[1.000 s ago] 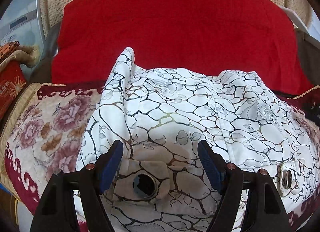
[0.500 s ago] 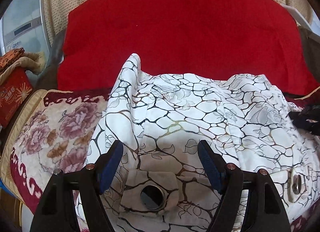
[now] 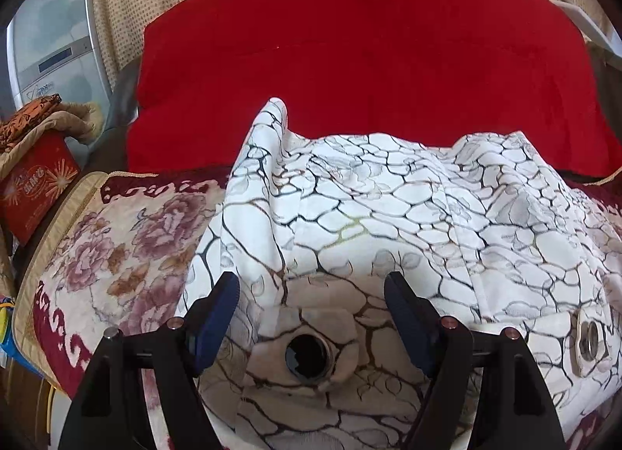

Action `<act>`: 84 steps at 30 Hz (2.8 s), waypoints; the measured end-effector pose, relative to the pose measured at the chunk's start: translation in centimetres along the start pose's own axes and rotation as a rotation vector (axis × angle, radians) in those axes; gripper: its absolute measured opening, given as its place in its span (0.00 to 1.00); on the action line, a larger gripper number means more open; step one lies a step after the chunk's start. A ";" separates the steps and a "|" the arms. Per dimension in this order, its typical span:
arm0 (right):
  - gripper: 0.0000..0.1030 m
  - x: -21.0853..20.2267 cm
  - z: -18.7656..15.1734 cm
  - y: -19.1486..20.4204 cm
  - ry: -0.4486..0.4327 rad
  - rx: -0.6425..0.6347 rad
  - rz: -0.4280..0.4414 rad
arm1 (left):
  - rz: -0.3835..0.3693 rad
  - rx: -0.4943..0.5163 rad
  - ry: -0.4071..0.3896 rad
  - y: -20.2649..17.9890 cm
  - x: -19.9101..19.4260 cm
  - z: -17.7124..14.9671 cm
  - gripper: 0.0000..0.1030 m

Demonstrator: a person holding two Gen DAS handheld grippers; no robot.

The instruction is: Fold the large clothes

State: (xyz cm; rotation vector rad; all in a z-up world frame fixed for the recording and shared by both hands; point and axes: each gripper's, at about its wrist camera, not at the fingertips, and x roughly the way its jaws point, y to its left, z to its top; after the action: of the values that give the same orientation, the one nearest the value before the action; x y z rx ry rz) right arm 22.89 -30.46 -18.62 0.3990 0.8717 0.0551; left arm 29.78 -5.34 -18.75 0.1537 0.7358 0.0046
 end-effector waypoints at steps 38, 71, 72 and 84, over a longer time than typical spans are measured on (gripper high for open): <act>0.62 1.1 0.8 -0.1 -0.151 0.017 0.034 | 0.091 -0.055 -0.106 3.2 -1.3 2.7 0.93; 0.63 3.8 2.1 -3.3 -0.134 0.072 -0.164 | -0.091 0.105 0.055 -7.2 2.0 1.9 0.93; 0.62 4.2 2.1 -3.6 -0.114 0.076 -0.173 | -0.086 0.108 0.051 -7.4 2.0 1.8 0.93; 0.62 3.8 1.7 -2.3 -0.135 -0.007 -0.213 | -0.083 0.103 0.045 -7.3 2.0 1.7 0.93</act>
State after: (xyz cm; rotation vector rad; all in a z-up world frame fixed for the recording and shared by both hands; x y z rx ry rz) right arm 26.37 -32.28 -21.30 0.2981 0.7762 -0.1639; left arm 32.04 -12.64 -19.90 0.2220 0.7877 -0.1098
